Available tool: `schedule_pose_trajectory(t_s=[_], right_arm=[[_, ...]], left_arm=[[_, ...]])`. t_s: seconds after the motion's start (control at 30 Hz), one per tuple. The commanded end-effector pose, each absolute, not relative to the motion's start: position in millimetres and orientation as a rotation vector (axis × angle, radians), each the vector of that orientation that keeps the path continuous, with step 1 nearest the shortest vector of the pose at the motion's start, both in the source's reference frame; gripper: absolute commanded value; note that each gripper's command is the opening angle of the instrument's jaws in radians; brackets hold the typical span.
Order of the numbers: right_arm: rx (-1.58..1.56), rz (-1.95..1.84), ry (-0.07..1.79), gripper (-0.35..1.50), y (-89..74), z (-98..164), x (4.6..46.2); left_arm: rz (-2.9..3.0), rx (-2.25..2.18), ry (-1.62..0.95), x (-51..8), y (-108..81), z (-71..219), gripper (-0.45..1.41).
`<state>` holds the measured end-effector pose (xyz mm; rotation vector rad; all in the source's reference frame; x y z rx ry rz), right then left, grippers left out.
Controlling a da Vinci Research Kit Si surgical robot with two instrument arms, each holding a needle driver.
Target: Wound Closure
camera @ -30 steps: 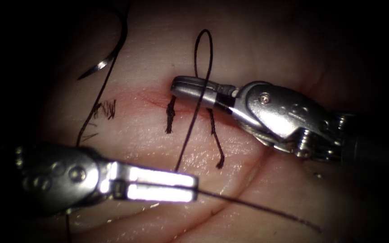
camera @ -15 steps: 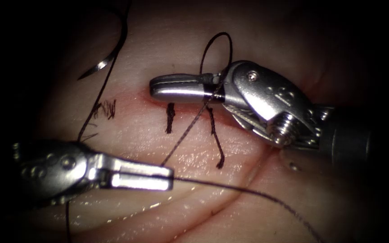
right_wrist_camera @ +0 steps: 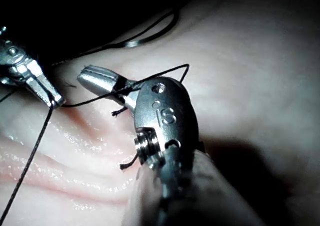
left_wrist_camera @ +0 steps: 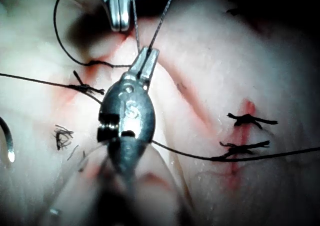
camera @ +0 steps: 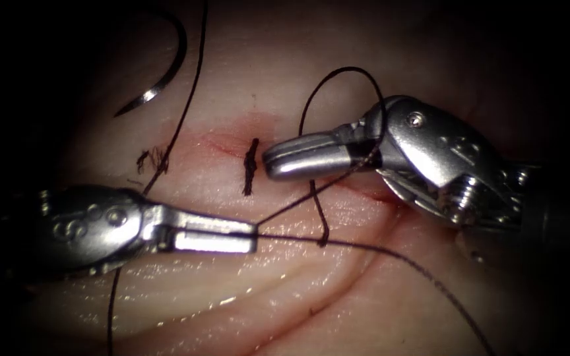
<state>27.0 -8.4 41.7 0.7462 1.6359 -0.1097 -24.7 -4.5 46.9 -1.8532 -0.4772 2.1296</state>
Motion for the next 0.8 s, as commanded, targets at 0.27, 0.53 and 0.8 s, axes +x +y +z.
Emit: schedule_pose_trajectory(t_s=[0.27, 0.53, 0.8], right_arm=[[0.803, -0.334, 1.452, -0.35, -9.9, 42.2, 26.9], [0.820, -0.430, 1.401, -0.35, -10.6, 41.3, 26.9], [0.796, -0.460, 1.357, -0.35, -10.8, 41.3, 26.5]], left_arm=[[2.113, -1.929, -0.411, -24.9, -2.2, 46.0, -0.45], [2.135, -1.917, -0.338, -25.6, -0.5, 48.2, -0.45], [2.189, -1.878, -0.299, -26.4, -0.5, 50.4, -0.45]])
